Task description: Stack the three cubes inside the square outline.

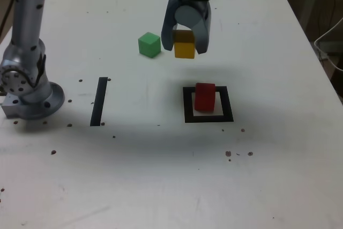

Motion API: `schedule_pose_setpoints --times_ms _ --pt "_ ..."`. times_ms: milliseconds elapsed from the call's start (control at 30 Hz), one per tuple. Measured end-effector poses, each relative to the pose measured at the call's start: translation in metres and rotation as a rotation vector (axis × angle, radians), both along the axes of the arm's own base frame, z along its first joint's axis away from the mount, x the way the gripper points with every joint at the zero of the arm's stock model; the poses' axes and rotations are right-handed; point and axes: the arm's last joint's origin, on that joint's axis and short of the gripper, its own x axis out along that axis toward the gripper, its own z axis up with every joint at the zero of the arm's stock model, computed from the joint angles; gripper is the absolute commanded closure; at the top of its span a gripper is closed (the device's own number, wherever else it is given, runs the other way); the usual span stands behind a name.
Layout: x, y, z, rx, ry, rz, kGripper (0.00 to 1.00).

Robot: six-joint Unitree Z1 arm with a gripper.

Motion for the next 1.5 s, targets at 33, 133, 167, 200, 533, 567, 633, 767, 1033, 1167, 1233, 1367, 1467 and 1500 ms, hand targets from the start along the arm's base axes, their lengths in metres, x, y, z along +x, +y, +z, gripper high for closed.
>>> schedule_pose_setpoints --times_ms 33,133,167,200,533,567,633,767,1033,1167,1233,1367,1467,1500 --pt "0.001 -0.006 0.001 0.000 0.001 0.000 0.59" --pt "0.005 -0.019 0.003 -0.005 0.000 -0.002 0.59" --pt "0.006 -0.023 0.002 -0.009 -0.001 -0.001 0.59" --pt "0.008 -0.027 0.002 -0.013 -0.003 -0.002 0.59" --pt "0.019 -0.041 -0.013 -0.061 0.025 0.011 0.59" --pt "0.021 -0.042 -0.016 -0.061 0.030 0.011 0.59" --pt "0.024 -0.042 -0.020 -0.062 0.033 0.011 0.59" --pt "0.027 -0.042 -0.023 -0.062 0.032 0.011 0.59" --pt "0.035 -0.043 -0.034 -0.068 0.028 0.012 0.58" --pt "0.035 -0.043 -0.036 -0.070 0.031 0.013 0.57" --pt "0.036 -0.043 -0.037 -0.070 0.034 0.013 0.56" --pt "0.036 -0.044 -0.040 -0.071 0.039 0.014 0.52" --pt "0.037 -0.044 -0.041 -0.072 0.036 0.014 0.46" --pt "0.037 -0.044 -0.041 -0.074 0.035 0.014 0.44"
